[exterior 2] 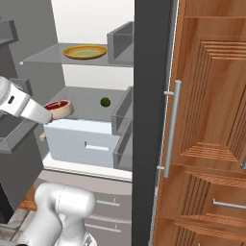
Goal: Retrieve the steak from the fridge and place it on the cutting board.
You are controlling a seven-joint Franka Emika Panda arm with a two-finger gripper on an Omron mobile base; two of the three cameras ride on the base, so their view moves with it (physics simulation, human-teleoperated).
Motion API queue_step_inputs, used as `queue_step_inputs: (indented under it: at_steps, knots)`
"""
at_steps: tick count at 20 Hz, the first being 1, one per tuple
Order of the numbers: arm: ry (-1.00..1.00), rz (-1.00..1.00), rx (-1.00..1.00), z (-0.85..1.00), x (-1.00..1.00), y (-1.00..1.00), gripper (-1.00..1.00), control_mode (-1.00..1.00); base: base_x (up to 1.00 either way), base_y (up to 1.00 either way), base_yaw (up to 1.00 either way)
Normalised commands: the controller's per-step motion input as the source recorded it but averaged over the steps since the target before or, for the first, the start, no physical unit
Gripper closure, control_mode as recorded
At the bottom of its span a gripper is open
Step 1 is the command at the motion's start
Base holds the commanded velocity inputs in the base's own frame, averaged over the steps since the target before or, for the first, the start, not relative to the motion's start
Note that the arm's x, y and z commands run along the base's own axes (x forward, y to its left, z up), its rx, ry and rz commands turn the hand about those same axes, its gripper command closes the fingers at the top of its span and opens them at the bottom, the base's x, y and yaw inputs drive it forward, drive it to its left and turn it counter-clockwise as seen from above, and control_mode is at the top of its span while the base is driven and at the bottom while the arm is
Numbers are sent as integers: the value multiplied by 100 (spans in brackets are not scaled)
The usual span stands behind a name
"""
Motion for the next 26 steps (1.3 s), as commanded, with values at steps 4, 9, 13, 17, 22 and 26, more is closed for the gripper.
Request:
queue_step_inputs:
  at_steps: [4,9,13,17,22,26]
  knots:
    - [0,0,0,-36,0,0,100,-100,0,0,0]
    - [0,0,0,-40,0,0,100,-100,0,0,0]
    - [0,0,0,-37,0,0,100,-100,0,0,0]
    - [0,0,1,-26,0,0,100,-100,0,0,0]
    - [0,0,1,-27,0,0,100,-100,0,0,0]
    - [0,0,2,-12,0,0,100,-100,0,0,0]
